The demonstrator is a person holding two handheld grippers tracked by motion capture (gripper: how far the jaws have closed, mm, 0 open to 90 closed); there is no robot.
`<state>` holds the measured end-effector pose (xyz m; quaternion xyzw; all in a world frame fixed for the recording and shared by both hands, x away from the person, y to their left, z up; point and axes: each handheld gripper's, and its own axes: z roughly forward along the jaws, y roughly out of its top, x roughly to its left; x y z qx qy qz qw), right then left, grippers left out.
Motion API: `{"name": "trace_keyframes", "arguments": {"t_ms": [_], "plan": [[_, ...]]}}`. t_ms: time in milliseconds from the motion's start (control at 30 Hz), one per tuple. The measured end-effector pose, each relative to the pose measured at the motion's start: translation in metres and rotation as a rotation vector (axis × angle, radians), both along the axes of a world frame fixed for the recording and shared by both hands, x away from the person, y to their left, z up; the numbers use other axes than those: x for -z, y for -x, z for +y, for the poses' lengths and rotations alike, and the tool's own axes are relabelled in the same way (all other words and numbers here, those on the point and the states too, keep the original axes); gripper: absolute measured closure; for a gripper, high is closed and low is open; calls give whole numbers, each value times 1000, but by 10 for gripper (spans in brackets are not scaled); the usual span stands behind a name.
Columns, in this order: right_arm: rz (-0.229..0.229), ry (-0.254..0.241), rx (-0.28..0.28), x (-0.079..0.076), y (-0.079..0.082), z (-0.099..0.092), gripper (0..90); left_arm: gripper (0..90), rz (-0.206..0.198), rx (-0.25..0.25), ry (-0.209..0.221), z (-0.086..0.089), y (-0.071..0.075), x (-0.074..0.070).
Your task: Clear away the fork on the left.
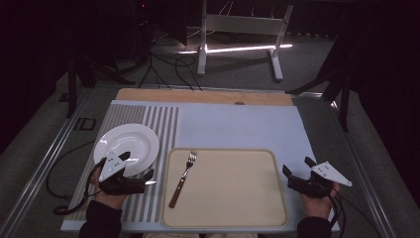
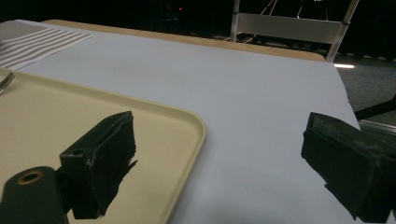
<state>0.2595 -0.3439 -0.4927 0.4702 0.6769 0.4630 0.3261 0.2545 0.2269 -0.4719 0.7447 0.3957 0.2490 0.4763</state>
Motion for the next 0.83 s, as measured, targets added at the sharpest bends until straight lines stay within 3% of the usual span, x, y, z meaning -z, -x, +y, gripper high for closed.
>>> {"name": "trace_keyframes", "arguments": {"t_ms": [433,833], "plan": [[-3,-25,-2,2,-1,-2,96,0,-43,-19,-4,21,19,11],[10,-5,5,5,-2,-2,95,0,-60,-63,12,29,17,12]]}}
